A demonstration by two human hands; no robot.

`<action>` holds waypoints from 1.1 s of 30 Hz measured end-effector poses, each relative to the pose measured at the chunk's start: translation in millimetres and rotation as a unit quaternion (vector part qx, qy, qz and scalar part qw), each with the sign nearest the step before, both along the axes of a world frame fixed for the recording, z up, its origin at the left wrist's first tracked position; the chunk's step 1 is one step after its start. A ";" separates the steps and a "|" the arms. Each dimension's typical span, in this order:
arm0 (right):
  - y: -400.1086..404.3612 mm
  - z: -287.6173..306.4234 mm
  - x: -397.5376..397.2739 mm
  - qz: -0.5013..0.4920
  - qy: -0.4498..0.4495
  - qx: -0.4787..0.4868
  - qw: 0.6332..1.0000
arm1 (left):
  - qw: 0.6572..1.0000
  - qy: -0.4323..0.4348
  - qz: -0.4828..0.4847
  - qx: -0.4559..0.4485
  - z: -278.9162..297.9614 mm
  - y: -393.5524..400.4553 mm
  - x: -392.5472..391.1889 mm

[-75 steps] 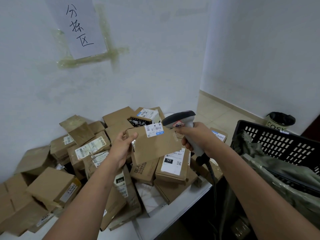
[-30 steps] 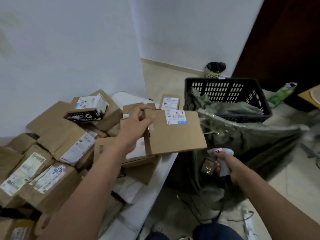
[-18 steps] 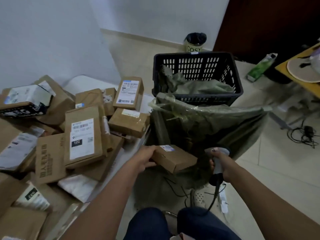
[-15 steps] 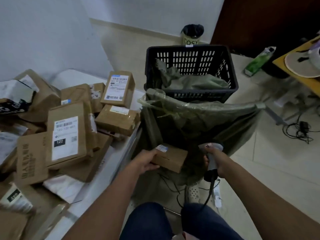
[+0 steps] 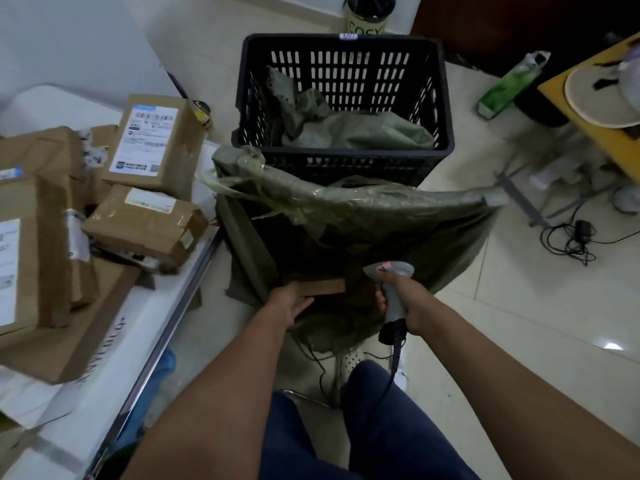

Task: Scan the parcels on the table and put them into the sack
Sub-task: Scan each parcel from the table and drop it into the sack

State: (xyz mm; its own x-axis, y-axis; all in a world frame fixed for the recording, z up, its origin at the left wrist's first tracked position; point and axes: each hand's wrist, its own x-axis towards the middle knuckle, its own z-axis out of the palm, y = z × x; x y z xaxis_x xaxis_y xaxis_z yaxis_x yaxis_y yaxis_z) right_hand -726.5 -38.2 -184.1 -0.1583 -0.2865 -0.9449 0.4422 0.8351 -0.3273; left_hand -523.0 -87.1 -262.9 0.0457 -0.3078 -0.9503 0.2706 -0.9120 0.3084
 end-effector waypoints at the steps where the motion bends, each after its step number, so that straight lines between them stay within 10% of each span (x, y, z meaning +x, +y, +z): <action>1: -1.0 -2.5 -0.7 0.000 -0.001 -0.001 1.000 | 1.000 -0.004 0.003 -0.003 -4.4 -3.1 -1.1; 16: -27.5 29.5 58.6 0.089 0.004 -0.059 0.994 | 0.988 -0.013 -0.142 -0.063 42.7 -0.8 67.6; 26: -74.7 134.9 181.1 0.242 0.012 -0.218 0.946 | 0.918 -0.113 -0.285 -0.251 160.3 4.5 184.2; 33: -85.1 178.7 258.8 0.284 0.005 -0.281 0.917 | 0.870 -0.188 -0.191 -0.413 233.5 13.6 251.2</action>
State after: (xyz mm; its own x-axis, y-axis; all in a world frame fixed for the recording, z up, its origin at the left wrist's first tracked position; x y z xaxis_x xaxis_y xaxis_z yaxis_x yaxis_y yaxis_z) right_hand -467.7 -123.3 -5.5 0.1587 -0.7662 -0.6227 -0.0166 0.6285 -0.7776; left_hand -271.8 -73.6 -29.4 0.0503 -0.9404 -0.3365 -0.2662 -0.3373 0.9030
